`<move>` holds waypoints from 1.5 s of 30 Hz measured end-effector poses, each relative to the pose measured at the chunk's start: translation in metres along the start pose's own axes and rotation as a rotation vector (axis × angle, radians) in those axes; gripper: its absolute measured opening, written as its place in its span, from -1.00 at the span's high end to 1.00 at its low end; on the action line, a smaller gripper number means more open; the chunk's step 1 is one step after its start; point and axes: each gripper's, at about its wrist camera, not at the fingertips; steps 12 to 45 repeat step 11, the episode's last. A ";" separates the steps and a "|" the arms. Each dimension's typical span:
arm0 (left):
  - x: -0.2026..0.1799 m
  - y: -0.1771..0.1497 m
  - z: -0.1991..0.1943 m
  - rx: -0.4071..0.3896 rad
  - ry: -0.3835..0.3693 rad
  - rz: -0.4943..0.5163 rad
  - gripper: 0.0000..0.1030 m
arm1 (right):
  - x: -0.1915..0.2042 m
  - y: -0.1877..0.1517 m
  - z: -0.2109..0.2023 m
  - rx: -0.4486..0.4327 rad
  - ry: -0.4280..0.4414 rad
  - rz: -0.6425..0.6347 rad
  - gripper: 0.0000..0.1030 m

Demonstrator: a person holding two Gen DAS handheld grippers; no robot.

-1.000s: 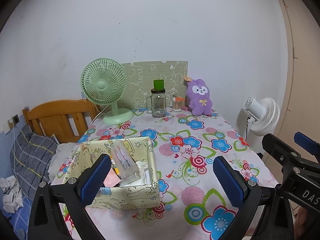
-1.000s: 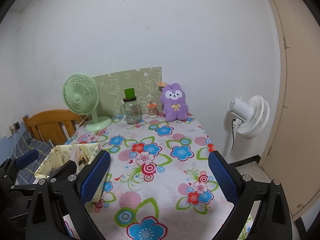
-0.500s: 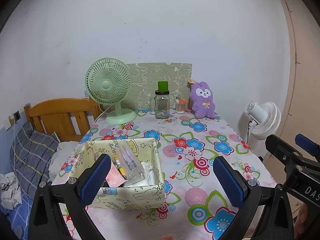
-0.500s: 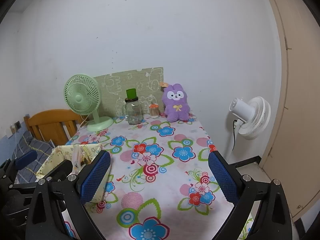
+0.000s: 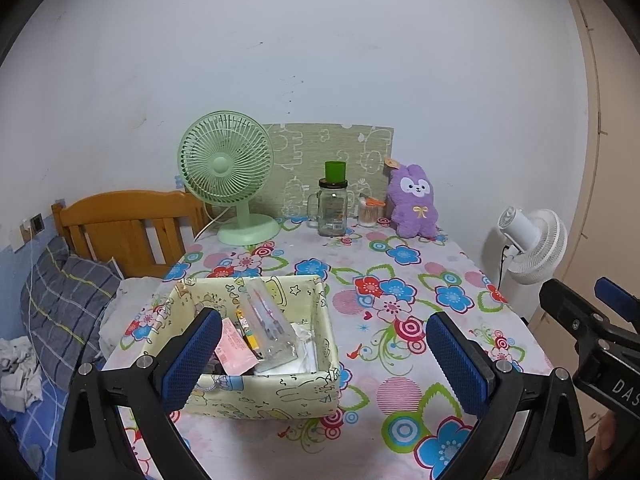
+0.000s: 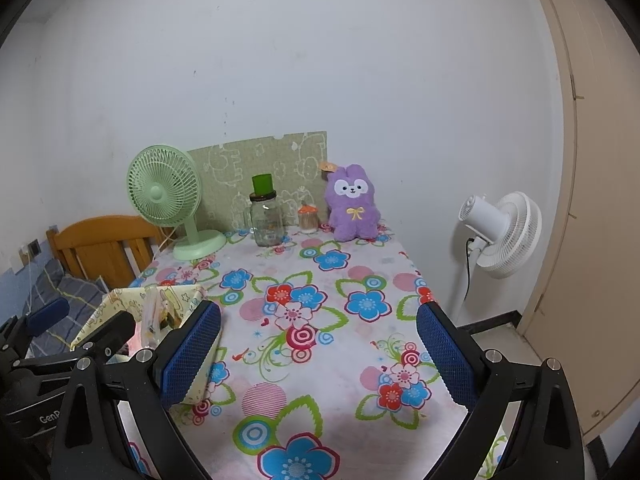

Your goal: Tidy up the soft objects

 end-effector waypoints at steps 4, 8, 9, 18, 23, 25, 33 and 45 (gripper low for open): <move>0.000 0.000 0.001 0.002 0.002 0.000 -0.99 | 0.001 -0.001 0.002 0.006 0.004 -0.002 -0.93; 0.000 0.000 0.001 0.003 0.003 0.001 -0.99 | 0.000 -0.002 0.005 0.010 0.009 0.001 -0.93; 0.000 0.000 0.001 0.002 0.003 0.002 -0.99 | 0.000 -0.002 0.005 0.010 0.010 0.003 -0.93; 0.000 0.000 0.001 0.001 0.005 0.002 -1.00 | 0.000 -0.003 0.005 0.011 0.012 0.003 -0.93; 0.000 0.000 0.001 0.001 0.005 0.002 -1.00 | 0.000 -0.003 0.005 0.011 0.012 0.003 -0.93; 0.000 0.000 0.001 0.001 0.005 0.002 -1.00 | 0.000 -0.003 0.005 0.011 0.012 0.003 -0.93; 0.000 0.000 0.001 0.001 0.005 0.002 -1.00 | 0.000 -0.003 0.005 0.011 0.012 0.003 -0.93; 0.000 0.000 0.001 0.001 0.005 0.002 -1.00 | 0.000 -0.003 0.005 0.011 0.012 0.003 -0.93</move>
Point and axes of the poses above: each gripper's, at about its wrist camera, not at the fingertips, and z roughly the way its jaws point, x to its left, y to its top, and after that the axes turned 8 degrees about z, right-handed
